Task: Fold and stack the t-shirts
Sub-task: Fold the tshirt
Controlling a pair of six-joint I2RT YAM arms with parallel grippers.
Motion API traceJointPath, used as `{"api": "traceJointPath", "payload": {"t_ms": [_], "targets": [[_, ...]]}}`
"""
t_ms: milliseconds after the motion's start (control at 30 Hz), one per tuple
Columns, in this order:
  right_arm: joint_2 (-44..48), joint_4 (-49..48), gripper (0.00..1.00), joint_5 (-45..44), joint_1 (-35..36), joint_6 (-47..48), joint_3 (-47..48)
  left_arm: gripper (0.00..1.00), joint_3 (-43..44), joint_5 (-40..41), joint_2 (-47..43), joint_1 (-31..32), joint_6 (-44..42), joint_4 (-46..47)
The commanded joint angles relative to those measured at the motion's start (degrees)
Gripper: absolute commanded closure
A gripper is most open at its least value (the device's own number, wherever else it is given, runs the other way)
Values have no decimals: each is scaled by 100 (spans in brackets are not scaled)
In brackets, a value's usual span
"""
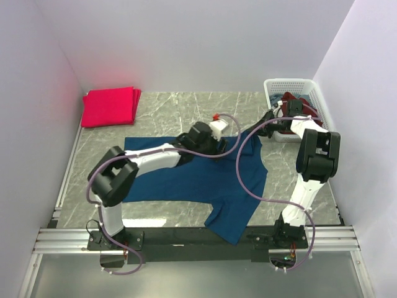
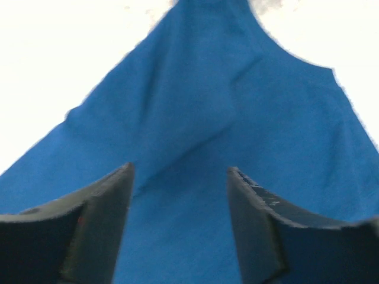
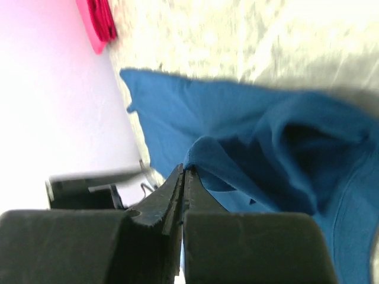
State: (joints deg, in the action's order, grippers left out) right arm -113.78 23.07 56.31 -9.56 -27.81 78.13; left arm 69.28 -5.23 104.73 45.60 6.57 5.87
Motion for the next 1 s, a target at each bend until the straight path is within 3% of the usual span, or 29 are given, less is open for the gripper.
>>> {"api": "traceJointPath", "payload": {"t_ms": [0, 67, 133, 167, 433, 733, 967], "targets": [[-127, -540, 100, -375, 16, -602, 264, 35, 437, 314, 301, 168, 293, 406], [-215, -576, 100, -463, 25, -672, 282, 54, 543, 24, 460, 203, 345, 406], [-337, -619, 100, -507, 16, -734, 308, 66, 683, -302, 689, 238, 354, 432], [-373, -611, 100, -525, 16, -778, 317, 67, 710, -364, 759, 256, 345, 459], [-540, -655, 100, -543, 16, -813, 282, 57, 1123, -750, 1296, 405, 82, 520], [-637, -602, 100, -508, 7, -778, 265, 49, 1518, -654, 1752, 493, -182, 635], [-619, -540, 100, -446, 7, -691, 133, 48, 1738, -338, 2060, 528, -331, 705]]}}
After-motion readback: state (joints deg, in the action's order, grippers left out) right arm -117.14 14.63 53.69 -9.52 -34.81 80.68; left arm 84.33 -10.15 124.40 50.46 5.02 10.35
